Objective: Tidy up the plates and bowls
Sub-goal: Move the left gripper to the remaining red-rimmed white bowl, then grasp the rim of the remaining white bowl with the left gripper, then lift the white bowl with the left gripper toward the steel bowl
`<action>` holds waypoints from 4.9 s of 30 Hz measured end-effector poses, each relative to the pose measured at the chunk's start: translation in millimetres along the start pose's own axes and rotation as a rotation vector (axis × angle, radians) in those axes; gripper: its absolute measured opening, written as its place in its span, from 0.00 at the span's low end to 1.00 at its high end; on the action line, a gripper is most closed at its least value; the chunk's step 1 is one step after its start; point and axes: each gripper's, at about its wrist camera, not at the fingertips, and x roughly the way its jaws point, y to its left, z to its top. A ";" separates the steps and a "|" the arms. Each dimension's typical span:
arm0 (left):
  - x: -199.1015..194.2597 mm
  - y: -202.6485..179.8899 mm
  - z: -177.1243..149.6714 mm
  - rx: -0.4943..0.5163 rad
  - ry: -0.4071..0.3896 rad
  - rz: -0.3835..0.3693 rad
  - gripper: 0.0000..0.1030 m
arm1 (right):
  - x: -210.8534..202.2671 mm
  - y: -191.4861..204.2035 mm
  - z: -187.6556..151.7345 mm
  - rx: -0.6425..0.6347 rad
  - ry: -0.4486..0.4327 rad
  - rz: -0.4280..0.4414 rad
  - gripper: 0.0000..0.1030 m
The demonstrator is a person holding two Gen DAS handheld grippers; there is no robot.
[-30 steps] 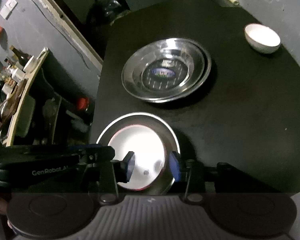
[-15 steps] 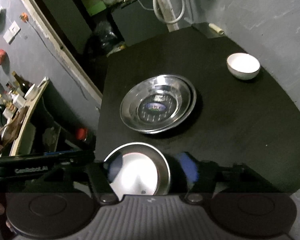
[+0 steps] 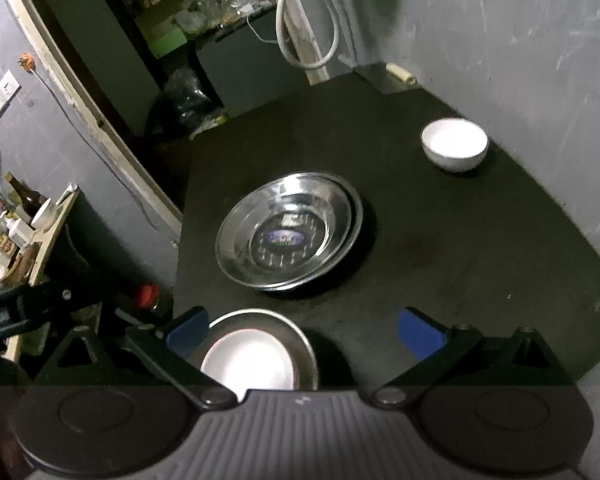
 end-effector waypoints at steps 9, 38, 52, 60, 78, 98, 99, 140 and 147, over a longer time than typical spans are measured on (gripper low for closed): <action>16.4 -8.6 8.2 0.029 0.022 0.036 0.99 | 3.1 -17.0 7.1 0.003 -0.006 -0.041 1.00; 152.7 -85.3 59.9 0.087 0.223 0.020 0.99 | 52.8 -127.7 61.3 0.086 -0.038 -0.152 1.00; 254.8 -162.4 100.2 0.241 0.181 -0.110 0.99 | 98.5 -177.0 99.1 0.178 -0.168 -0.174 1.00; 292.3 -186.9 104.2 0.274 0.204 -0.129 0.98 | 126.7 -191.6 111.2 0.204 -0.165 -0.166 0.87; 323.8 -196.5 94.6 0.216 0.333 -0.207 0.32 | 147.3 -194.4 123.1 0.176 -0.113 -0.138 0.55; 230.7 -174.2 96.0 0.189 0.123 -0.295 0.16 | 85.8 -145.5 114.1 0.042 -0.250 -0.064 0.36; 219.3 -170.9 96.8 0.185 0.097 -0.297 0.16 | 78.9 -139.8 113.4 0.033 -0.265 -0.061 0.35; -31.9 -28.7 -23.1 0.064 -0.191 -0.115 0.15 | -31.7 60.8 -5.9 -0.348 -0.301 0.131 0.21; -20.0 -27.6 -37.2 0.069 -0.118 -0.098 0.15 | -23.1 57.9 -13.2 -0.344 -0.226 0.126 0.21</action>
